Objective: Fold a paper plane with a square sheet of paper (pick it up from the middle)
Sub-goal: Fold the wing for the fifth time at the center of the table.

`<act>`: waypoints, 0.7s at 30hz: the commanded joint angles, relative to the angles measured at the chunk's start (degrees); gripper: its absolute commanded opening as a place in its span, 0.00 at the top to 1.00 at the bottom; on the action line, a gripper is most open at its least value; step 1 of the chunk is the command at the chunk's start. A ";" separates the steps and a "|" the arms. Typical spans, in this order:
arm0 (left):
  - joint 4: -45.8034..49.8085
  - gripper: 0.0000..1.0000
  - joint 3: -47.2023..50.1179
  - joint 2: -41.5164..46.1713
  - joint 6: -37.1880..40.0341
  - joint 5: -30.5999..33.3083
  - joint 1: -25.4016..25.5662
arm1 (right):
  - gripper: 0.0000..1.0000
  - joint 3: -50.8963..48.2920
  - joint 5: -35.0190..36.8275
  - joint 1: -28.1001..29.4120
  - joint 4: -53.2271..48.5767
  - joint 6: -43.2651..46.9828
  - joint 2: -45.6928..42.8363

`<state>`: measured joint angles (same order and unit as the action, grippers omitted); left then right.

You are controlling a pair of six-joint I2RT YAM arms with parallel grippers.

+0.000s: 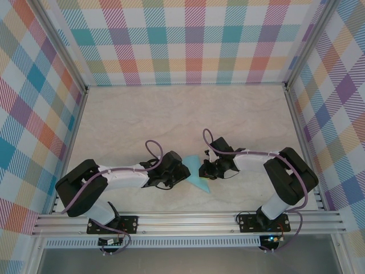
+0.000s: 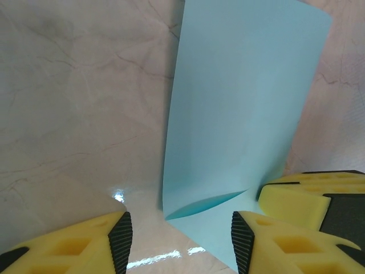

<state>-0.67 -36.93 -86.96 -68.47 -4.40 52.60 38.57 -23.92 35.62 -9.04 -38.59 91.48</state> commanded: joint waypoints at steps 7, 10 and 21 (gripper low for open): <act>-6.44 0.61 -0.05 -2.88 -1.59 -0.87 1.73 | 0.87 -2.24 1.12 -0.54 -0.30 -1.05 -1.04; -6.19 0.62 -0.08 -2.18 -1.22 -0.09 1.81 | 0.87 -2.40 1.00 -0.55 0.02 -1.18 -1.13; -8.46 0.66 0.01 -1.74 -0.76 -0.01 1.89 | 0.87 -2.64 0.55 -0.65 0.83 -1.50 -1.26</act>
<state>-6.11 -36.91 -87.81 -69.43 -4.01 53.98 37.17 -24.12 35.33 -7.40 -39.83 90.56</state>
